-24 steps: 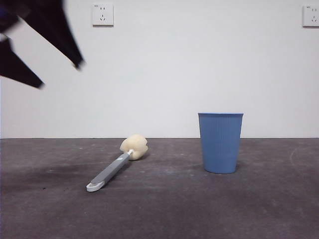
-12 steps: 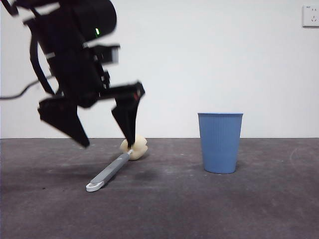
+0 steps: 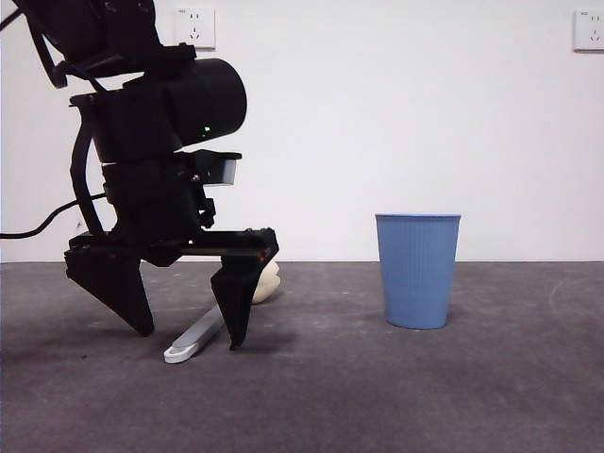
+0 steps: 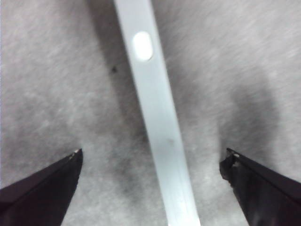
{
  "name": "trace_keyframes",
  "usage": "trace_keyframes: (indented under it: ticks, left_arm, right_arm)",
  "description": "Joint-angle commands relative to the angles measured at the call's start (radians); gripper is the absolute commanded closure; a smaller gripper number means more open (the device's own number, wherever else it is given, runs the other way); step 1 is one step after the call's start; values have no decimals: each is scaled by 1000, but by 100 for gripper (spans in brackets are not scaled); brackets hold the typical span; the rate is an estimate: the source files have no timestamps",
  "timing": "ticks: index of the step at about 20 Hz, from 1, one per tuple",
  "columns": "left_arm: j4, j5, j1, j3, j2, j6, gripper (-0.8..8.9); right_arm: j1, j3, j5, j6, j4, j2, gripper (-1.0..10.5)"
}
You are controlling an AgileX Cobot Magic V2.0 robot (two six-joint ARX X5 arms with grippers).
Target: Pick up the cup brush,pick up the cup,insert the brush into the cup,clean the cup,put the cup brush back,put the cup back to the fixed position on the table
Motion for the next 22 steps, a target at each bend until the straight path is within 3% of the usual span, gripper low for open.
trace_keyframes:
  ticks: [1,4,7,8,11,22]
  left_arm:
    - [-6,-18,-15,-3,5,-10,372]
    - [-20,-17,-20,-3,5,-13,437]
    - [-29,14,-21,-3,5,-13,725]
    - [-28,27,-23,-3,5,-13,765]
    - [-26,45,-23,-3,5,-13,819]
    - [-58,65,-20,-1,-105,-1,822]
  right_arm:
    - [2,2,-2,7,4,0,350]
    - [3,2,-2,7,4,0,350]
    - [3,2,-2,17,4,0,350]
    - [3,2,-2,17,4,0,350]
    - [3,2,-2,17,4,0,350]
    - [4,2,-3,61,21,30,351]
